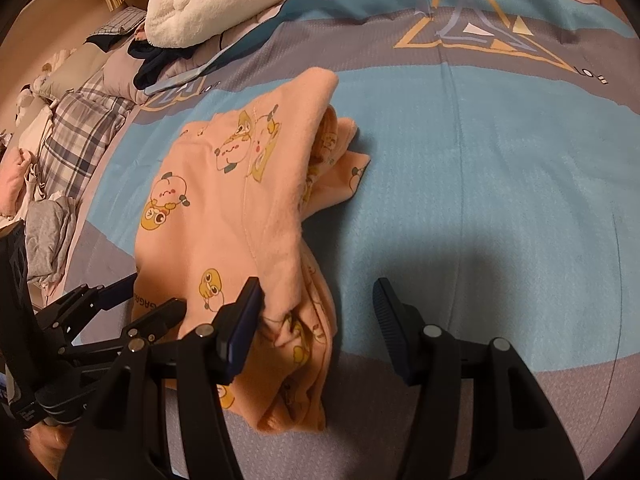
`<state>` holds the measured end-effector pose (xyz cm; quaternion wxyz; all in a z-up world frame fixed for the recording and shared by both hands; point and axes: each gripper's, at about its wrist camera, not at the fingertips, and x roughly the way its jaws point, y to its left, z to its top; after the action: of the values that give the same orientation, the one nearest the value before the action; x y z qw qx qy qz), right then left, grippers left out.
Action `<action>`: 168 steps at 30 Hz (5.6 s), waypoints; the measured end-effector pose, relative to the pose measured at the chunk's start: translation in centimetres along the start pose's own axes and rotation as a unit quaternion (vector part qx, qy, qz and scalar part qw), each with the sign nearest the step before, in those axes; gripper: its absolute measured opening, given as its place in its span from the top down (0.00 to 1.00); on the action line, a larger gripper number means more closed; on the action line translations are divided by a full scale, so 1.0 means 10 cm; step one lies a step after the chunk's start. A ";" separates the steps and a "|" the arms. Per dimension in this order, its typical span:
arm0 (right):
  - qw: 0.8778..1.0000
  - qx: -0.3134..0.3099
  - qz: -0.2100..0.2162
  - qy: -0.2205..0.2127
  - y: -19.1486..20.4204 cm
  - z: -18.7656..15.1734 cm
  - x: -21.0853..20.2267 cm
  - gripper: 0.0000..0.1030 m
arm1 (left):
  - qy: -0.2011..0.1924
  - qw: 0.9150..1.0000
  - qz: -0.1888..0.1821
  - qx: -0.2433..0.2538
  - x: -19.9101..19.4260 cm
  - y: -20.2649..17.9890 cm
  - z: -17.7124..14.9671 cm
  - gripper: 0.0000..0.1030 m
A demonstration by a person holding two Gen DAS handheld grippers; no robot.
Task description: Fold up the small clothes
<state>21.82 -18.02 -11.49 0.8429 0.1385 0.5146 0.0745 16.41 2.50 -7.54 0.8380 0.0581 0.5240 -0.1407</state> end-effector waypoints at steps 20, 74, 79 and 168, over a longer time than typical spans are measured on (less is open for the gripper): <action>0.999 -0.041 -0.024 0.004 0.11 -0.20 -0.06 0.45 | 0.002 1.000 0.010 0.005 -0.02 -0.01 -0.07 0.37; 0.998 -0.049 -0.038 0.011 0.07 -0.40 -0.15 0.44 | 0.004 1.000 0.022 0.006 -0.05 0.02 -0.18 0.29; 0.998 -0.046 -0.037 0.013 0.08 -0.40 -0.16 0.44 | 0.005 1.000 0.023 0.002 -0.07 0.02 -0.18 0.28; 0.992 -0.106 -0.022 -0.070 0.63 -0.85 -0.89 0.16 | -0.061 0.994 0.057 -0.065 -0.81 0.11 -0.61 0.01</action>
<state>10.30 -13.07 -5.71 0.8882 0.0421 0.4466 0.0996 8.13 6.46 -3.09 0.8768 0.0245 0.4762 -0.0620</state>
